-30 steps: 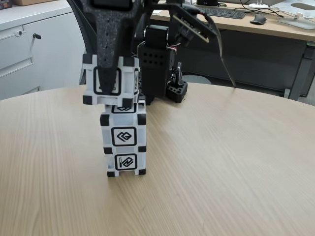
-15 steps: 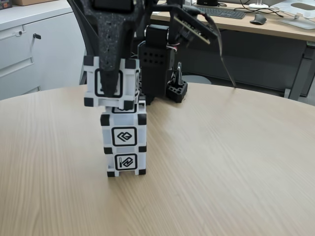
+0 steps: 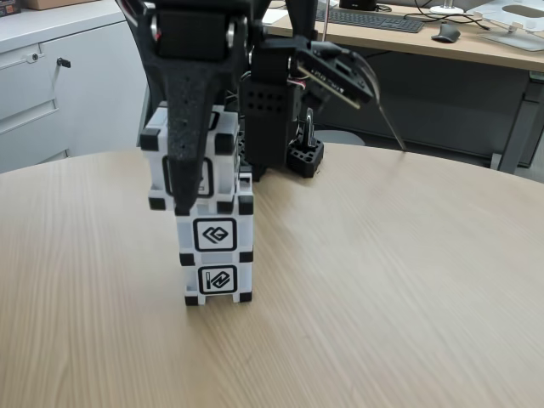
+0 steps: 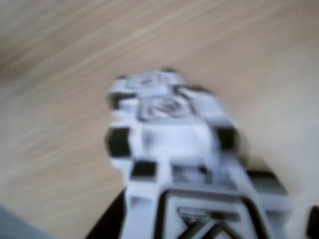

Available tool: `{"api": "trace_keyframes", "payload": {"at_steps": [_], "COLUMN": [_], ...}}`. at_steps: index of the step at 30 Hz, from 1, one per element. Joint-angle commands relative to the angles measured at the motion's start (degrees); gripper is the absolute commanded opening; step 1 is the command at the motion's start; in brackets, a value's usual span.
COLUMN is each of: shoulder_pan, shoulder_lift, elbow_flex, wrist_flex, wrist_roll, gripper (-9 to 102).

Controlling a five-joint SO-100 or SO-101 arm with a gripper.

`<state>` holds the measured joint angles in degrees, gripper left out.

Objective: Stack cubes from left to right.

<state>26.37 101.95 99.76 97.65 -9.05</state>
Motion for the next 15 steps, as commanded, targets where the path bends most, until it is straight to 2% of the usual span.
{"api": "trace_keyframes", "payload": {"at_steps": [1, 15], "shoulder_pan": [0.53, 0.0], "shoulder_lift": [-1.93, -0.79], "elbow_flex": [0.79, 0.18], "wrist_flex": [0.0, 0.09], "wrist_roll": [0.18, -0.7], "gripper": [36, 37]}}
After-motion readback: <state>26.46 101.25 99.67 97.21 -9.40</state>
